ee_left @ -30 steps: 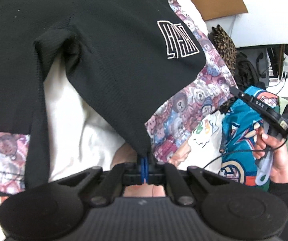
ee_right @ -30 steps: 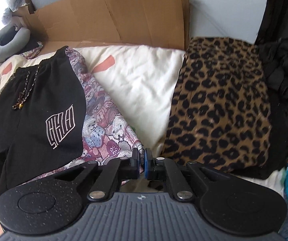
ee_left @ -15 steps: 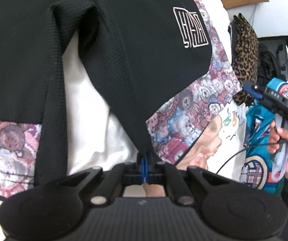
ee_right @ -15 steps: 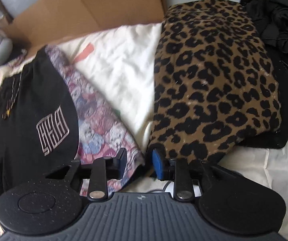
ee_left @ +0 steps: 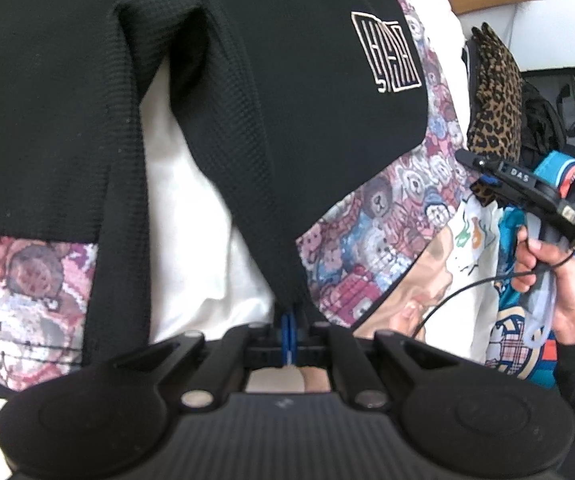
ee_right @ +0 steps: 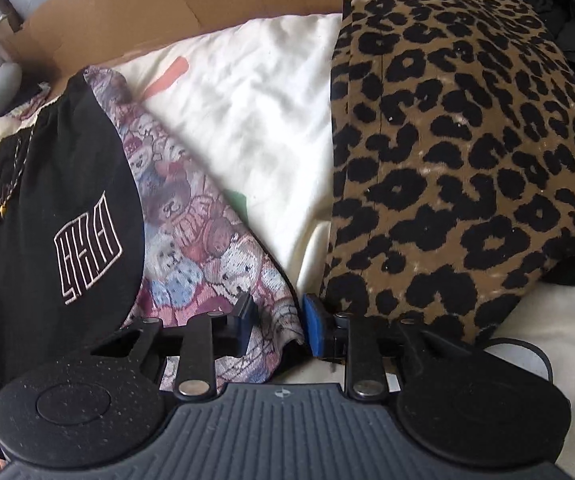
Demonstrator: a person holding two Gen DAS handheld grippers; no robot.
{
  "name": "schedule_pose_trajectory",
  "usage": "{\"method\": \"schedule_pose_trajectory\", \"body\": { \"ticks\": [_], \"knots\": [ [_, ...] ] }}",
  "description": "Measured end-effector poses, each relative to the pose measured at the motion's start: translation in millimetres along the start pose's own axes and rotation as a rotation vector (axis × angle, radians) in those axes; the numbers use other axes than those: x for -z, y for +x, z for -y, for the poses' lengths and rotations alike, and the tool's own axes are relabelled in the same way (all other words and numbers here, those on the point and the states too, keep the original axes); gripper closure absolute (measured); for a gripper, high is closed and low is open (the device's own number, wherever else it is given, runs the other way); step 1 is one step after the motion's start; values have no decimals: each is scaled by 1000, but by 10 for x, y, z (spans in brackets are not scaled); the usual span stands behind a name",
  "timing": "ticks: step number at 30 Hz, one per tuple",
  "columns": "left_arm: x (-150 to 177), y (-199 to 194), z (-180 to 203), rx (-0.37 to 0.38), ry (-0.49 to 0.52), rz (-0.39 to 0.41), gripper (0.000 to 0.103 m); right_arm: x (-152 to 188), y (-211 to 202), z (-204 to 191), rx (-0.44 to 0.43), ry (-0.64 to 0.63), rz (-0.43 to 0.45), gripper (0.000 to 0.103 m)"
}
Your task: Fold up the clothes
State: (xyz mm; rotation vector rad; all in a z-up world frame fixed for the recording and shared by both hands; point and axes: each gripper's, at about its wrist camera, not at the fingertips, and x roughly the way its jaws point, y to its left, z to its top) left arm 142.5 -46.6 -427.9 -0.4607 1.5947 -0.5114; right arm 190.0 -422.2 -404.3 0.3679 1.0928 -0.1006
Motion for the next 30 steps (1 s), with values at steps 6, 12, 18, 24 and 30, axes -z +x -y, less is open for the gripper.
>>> {"method": "schedule_pose_trajectory", "body": {
  "ticks": [6, 12, 18, 24, 30],
  "knots": [
    [-17, -31, 8, -9, 3, 1, 102, -27, -135, 82, -20, 41, 48, 70],
    [-42, -21, 27, -12, 5, -1, 102, 48, 56, 79, 3, 10, -5, 81],
    [-44, -44, 34, -9, 9, -4, 102, 66, 81, -3, 18, -60, -37, 97],
    [-25, -88, 11, 10, -2, 2, 102, 34, -38, -145, 86, -146, -35, 98],
    [-6, -201, -57, 29, -17, 22, 89, 13, -39, -214, 130, -135, -41, 92]
  ]
}}
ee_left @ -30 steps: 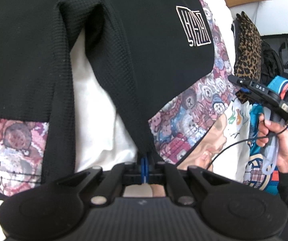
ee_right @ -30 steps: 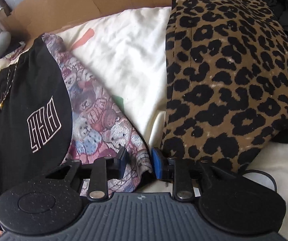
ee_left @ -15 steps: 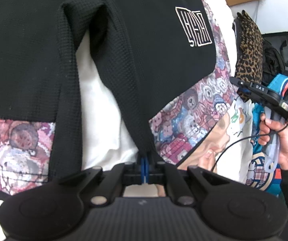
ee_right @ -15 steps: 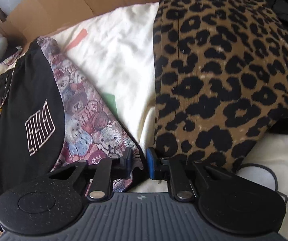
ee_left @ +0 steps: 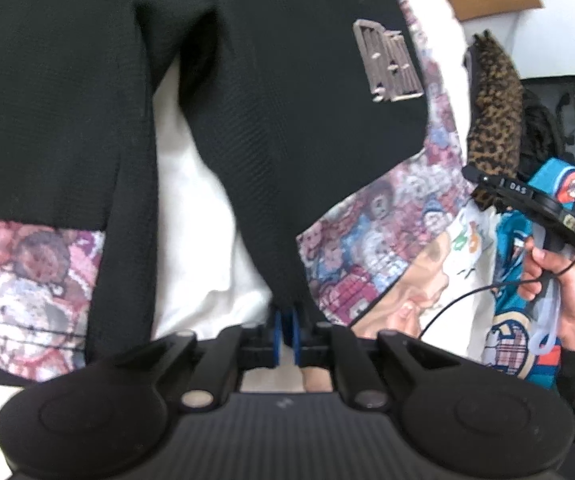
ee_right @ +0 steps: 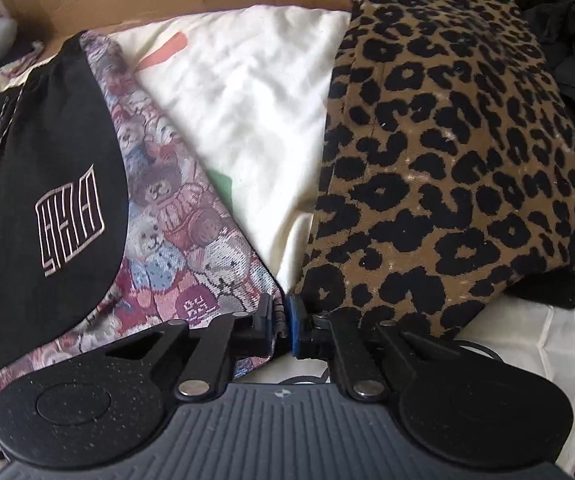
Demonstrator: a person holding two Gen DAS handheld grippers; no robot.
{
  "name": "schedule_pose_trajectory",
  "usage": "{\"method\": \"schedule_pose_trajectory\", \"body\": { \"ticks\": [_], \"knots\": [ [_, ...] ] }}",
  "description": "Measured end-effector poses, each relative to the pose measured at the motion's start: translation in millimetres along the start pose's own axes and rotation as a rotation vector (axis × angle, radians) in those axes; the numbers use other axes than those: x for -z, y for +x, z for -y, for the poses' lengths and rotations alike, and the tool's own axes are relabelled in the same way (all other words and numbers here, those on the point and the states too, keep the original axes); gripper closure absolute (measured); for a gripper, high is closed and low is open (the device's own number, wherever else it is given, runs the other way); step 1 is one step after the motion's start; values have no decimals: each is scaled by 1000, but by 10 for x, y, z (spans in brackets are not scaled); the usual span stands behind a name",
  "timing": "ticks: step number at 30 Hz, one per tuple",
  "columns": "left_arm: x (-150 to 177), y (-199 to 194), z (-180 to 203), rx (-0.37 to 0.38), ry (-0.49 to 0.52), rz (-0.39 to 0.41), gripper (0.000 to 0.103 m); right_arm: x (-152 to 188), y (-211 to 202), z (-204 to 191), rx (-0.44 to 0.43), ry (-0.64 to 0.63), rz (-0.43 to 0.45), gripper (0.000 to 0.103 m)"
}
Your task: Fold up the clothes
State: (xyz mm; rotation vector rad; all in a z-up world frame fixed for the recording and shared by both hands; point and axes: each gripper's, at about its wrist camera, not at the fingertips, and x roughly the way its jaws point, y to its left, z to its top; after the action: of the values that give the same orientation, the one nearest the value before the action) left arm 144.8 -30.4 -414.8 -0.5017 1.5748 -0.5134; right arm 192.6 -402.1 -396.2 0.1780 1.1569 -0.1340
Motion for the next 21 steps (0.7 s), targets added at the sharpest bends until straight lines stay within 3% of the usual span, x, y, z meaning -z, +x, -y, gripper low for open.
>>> {"method": "schedule_pose_trajectory", "body": {
  "ticks": [1, 10, 16, 21],
  "knots": [
    [13, -75, -5, 9, 4, 17, 83, -9, -43, -26, 2, -2, 8, 92],
    [62, -786, -148, -59, 29, 178, 73, -49, -396, -368, -50, -38, 68, 92],
    [182, -1190, -496, -111, -53, 273, 72, -78, -540, -709, -127, -79, 80, 92],
    [336, -1613, -855, -199, -166, 390, 71, -102, -662, -1083, -208, -139, 88, 92]
  ]
}}
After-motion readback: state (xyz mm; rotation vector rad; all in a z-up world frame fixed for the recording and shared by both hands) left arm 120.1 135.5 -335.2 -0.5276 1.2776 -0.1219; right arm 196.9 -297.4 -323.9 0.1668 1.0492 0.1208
